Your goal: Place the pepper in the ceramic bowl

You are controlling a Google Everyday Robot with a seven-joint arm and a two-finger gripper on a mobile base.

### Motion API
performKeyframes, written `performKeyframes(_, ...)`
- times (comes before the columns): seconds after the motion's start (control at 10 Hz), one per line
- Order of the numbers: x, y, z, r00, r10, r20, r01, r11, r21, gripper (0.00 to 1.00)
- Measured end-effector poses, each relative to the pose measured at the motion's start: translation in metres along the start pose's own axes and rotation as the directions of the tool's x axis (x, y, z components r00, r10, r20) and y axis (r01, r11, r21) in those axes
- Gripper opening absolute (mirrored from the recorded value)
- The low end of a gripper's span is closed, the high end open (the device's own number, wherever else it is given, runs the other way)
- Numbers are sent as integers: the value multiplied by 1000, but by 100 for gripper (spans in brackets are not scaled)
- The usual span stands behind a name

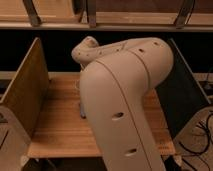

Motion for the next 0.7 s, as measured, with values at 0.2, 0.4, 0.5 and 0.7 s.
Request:
performKeyframes(0.2,25,-13,-4,999,38,-21,-38,999,13,80)
performKeyframes(0.4,57,-20,-11,997,24,-75,-22,999,28,80)
performKeyframes(0.5,65,-22,-12,996,15,-91,-13,999,31,80)
performKeyframes(0.7,65,-21,-12,996,10,-93,-7,1000,30,80)
